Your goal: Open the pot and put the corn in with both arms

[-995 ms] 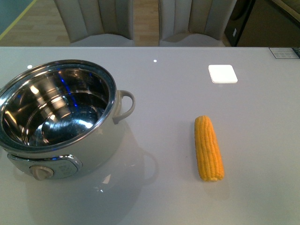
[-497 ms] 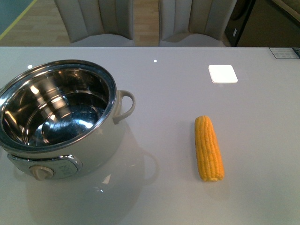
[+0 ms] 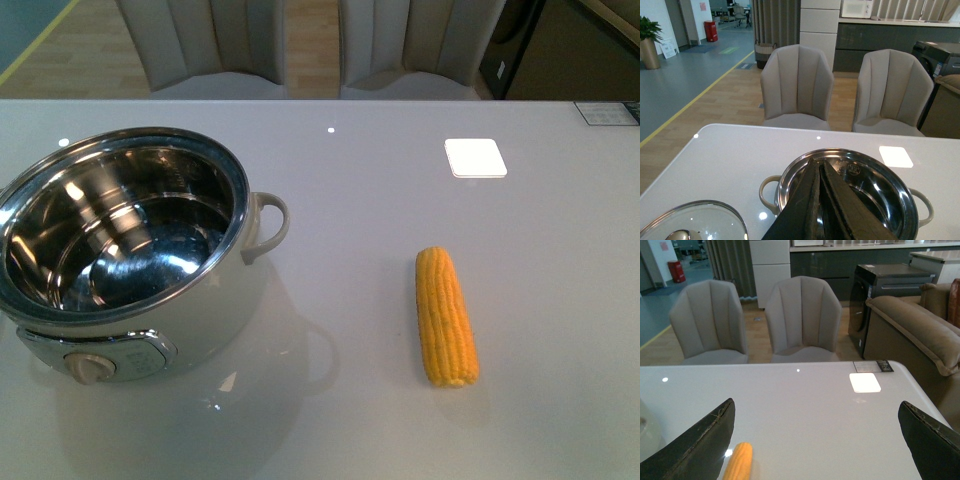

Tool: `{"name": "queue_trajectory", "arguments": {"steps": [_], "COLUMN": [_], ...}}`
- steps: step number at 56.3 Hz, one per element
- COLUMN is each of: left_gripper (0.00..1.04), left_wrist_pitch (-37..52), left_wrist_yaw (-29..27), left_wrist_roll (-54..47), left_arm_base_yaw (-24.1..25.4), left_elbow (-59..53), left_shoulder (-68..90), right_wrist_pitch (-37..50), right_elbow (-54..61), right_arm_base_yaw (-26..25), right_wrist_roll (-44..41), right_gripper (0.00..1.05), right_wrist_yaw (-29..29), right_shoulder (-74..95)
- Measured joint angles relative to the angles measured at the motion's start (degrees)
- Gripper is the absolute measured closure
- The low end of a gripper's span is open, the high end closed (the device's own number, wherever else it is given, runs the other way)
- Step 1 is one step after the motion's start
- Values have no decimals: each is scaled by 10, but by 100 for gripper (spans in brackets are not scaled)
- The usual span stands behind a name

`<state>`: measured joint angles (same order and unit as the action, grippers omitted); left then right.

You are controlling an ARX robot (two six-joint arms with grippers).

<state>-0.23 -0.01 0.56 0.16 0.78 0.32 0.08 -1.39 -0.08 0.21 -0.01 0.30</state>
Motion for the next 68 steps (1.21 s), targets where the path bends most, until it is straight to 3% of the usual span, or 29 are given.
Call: {"name": "queue_trajectory", "arguments": {"steps": [10,23,35,38,42,45,48,58,68], "left_gripper": [100,59,6,7,7,7,7,7,7], "left_wrist_pitch": [0,0,0,0,0,0,0,0,0], "left_wrist_yaw": [0,0,0,0,0,1,0,0,0], "left_wrist_roll": [1,0,0,-1,-1,-2,-2,-1,-1], "left_arm_base_yaw": [0,0,0,0,0,0,0,0,0], "left_elbow": [0,0,0,0,0,0,0,0,0], "left_shoulder": [0,0,0,0,0,0,0,0,0], "right_wrist_pitch": [0,0,0,-2,-178,-292,-338,-317,-172], "right_elbow": [0,0,0,-1,-71,-115,-120,-118,-123], "right_arm_base_yaw": [0,0,0,0,-15,-8,2,38,119], "right_wrist_roll": [0,0,0,0,3,6,8,20,44], "right_gripper": [9,9,9,9,9,9,9,9,9], "right_wrist_yaw": [0,0,0,-2,-81,-92,-88,-61,11], "right_shoulder": [0,0,0,1,104,201,243,295,448]}}
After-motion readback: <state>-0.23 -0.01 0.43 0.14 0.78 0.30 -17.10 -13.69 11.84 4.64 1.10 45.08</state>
